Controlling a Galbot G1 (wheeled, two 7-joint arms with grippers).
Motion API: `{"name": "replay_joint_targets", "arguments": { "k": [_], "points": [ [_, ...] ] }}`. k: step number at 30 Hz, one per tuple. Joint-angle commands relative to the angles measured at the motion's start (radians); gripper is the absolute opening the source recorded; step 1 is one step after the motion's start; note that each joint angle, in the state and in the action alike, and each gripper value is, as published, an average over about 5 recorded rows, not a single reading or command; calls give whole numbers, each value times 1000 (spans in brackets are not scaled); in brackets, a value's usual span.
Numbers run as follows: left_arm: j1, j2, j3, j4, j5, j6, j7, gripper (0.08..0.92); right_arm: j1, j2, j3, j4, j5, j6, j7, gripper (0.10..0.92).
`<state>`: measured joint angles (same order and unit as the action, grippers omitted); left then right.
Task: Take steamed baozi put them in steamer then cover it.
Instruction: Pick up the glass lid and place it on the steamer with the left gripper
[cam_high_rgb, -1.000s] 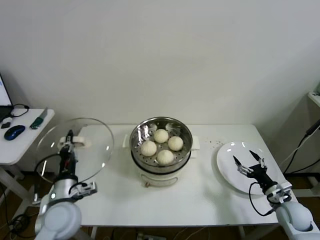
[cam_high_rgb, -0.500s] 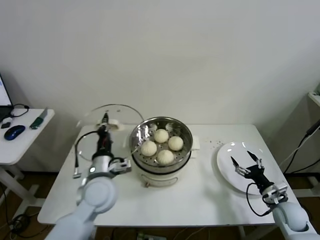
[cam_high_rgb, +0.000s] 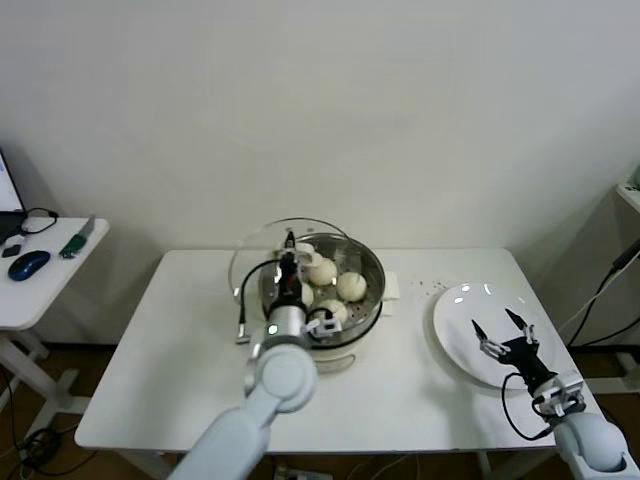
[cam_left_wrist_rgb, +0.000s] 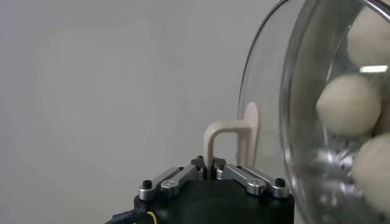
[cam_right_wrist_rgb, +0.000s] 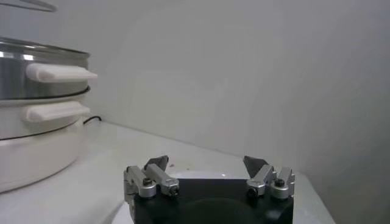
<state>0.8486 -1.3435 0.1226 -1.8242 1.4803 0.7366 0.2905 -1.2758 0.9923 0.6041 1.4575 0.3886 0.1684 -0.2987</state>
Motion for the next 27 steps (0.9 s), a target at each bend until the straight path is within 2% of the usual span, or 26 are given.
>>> {"name": "replay_joint_targets", "arguments": {
  "k": [1,8,27],
  "points": [
    [-50,-148,77,138,16,49,-16,150,-6,0,15,-8,-10,5,0,823],
    [-58,-147,81,166,-9,49,-35,150,-6,3,18,-22,-16,12,-2,823],
    [-75,-118,71,207,-14,49,-17,150,-5,15,17,-32,-34,20,-12,823]
  ]
}}
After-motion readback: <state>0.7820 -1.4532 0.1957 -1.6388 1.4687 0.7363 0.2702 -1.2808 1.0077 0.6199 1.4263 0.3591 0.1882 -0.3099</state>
